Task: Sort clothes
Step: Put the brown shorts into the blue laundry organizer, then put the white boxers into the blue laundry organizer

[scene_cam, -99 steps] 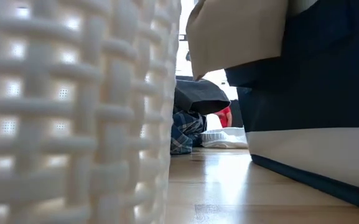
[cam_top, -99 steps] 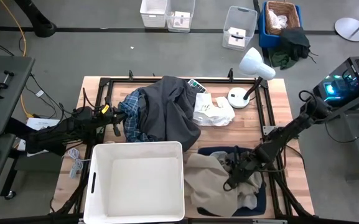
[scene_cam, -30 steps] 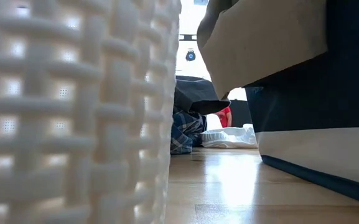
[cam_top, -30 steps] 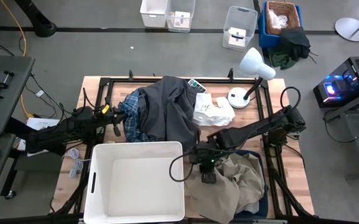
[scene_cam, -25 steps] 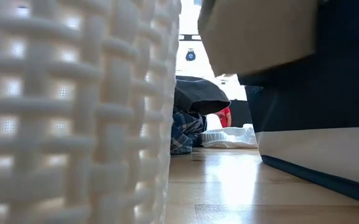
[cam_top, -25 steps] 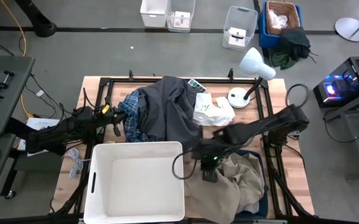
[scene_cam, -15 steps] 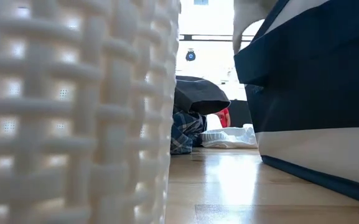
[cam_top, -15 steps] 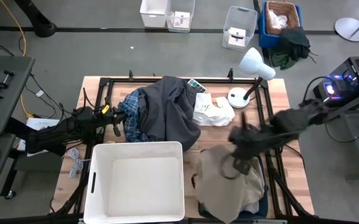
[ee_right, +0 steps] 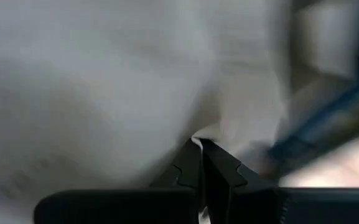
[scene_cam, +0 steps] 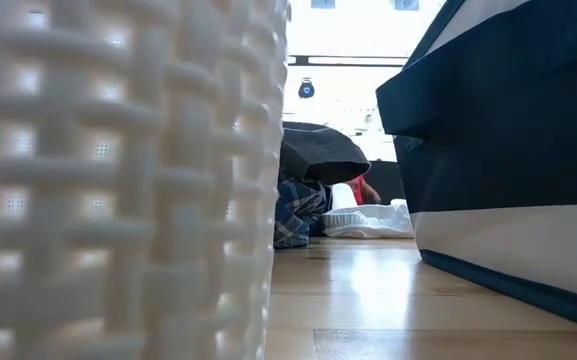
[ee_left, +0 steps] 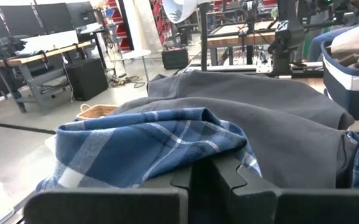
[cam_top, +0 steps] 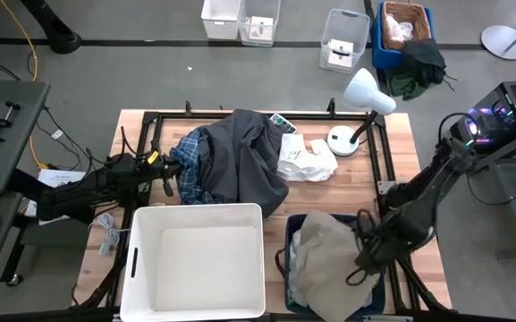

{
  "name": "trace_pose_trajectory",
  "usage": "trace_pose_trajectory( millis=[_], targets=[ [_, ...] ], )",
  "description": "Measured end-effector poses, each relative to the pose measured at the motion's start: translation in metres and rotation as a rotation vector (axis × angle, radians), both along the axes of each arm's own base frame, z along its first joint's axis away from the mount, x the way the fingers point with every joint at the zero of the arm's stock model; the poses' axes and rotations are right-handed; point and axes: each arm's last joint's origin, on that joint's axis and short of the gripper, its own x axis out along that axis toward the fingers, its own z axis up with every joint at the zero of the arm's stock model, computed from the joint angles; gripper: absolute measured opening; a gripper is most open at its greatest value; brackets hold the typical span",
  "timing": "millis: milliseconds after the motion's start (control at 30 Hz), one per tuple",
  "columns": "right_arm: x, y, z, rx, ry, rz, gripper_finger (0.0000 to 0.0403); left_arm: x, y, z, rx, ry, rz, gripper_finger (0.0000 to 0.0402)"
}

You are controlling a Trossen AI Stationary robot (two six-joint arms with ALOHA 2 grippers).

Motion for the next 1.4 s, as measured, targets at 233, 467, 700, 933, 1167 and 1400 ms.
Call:
trace_pose_trajectory(
  millis=[233, 467, 700, 933, 1167, 1400],
  targets=[
    [0.046, -0.004, -0.022, 0.077, -0.347, -0.134, 0.0, 0.0, 0.0, 0.0, 0.0, 0.0, 0.0, 0.0014],
    [0.065, -0.022, -0.086, 0.067, -0.195, -0.093, 0.0, 0.0, 0.0, 0.0, 0.0, -0.001, 0.0, 0.0014],
    [0.061, -0.017, -0.149, 0.242, -0.1, -0.099, 0.0, 0.0, 0.0, 0.0, 0.0, 0.0, 0.0, 0.0014],
    [0.063, -0.017, -0.148, 0.239, -0.083, -0.127, 0.0007, 0.0, 0.0, 0.0, 0.0, 0.0, 0.0, 0.0014],
    [0.076, -0.011, -0.105, 0.2, -0.133, -0.037, 0.0082, 0.0, 0.0, 0.0, 0.0, 0.0, 0.0, 0.0014],
    [0.076, -0.011, -0.014, 0.15, -0.108, 0.138, 0.0139, 0.0, 0.0, 0.0, 0.0, 0.0, 0.0, 0.0014]
  ],
)
